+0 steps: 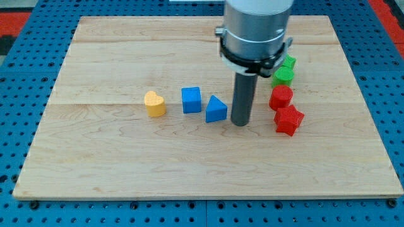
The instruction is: Place the blue triangle at the bottom center of the board
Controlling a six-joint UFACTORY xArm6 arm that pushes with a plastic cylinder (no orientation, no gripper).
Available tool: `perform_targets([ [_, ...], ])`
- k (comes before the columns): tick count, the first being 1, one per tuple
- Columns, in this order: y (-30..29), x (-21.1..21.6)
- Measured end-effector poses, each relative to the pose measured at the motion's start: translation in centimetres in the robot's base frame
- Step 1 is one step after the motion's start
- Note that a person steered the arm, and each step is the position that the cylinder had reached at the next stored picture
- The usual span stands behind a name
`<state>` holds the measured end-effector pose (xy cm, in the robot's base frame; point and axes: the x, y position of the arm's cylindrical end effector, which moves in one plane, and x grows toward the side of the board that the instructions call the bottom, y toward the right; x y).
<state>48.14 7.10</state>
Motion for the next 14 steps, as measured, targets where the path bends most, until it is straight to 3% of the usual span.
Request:
perform_targets([
  [1,3.4,-2.2],
  [4,4.1,-5.1],
  [6,-4.6,-11.9],
  [7,-5.4,-15.5],
  [9,-4.0,-6.4],
  [10,-7.6,-1.6],
  [14,-1.6,4.5],
])
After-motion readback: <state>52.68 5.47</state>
